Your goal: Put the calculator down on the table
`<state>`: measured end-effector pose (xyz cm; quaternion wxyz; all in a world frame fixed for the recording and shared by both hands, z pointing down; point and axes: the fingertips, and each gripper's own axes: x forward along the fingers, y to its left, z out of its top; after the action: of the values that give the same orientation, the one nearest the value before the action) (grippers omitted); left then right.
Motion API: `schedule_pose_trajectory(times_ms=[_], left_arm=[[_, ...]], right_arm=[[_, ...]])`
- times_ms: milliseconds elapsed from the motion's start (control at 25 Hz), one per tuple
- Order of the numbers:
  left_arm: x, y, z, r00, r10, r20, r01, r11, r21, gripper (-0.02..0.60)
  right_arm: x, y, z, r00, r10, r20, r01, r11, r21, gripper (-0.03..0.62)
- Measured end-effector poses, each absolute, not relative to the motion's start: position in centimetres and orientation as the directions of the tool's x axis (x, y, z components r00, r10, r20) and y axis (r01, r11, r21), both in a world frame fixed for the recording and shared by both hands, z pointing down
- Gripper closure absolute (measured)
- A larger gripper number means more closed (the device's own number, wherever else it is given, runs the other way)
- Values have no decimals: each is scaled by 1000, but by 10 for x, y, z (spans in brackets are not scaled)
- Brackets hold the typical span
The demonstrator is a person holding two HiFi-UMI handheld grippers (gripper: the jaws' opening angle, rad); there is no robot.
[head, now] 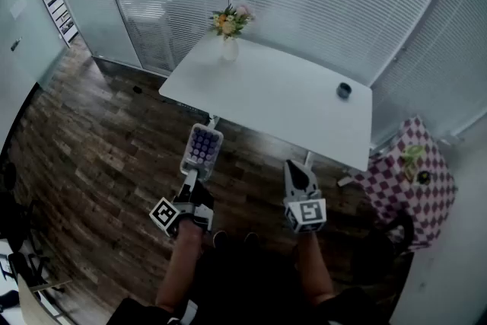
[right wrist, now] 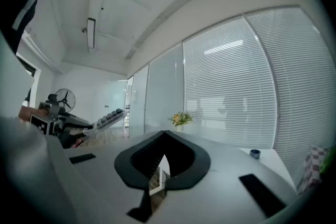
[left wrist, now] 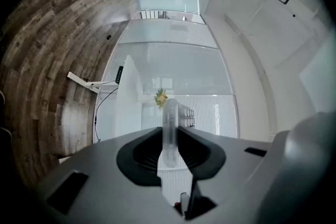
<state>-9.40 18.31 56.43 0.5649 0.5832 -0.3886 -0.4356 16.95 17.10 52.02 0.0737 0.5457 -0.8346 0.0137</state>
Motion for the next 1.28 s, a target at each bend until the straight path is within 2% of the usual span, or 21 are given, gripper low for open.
schedule_pose_trajectory(times_ms=[120,400,680,1040,1280], left_arm=[[-86,182,564,319,-945,-77,36,-69,997,495],[-75,183,562,311,-947,-76,27,-71,997,495],[-69,191,571,287,-956,-68,28,-63,998,495],[-82,177,582,253,-967,-41,35,-34,999,495],[-85,128,592,279,-959,-54,44,-44,998,495]], right_arm=[[173,168,516,-408,-908,91,-907,415,70,589],[183,171,523,-421,-900,111,-901,429,68,589],[191,174,525,-438,-896,66,-896,442,52,588],[199,143,564,-411,-900,146,-909,417,12,589],[190,109,565,-427,-894,134,-903,430,-5,588]])
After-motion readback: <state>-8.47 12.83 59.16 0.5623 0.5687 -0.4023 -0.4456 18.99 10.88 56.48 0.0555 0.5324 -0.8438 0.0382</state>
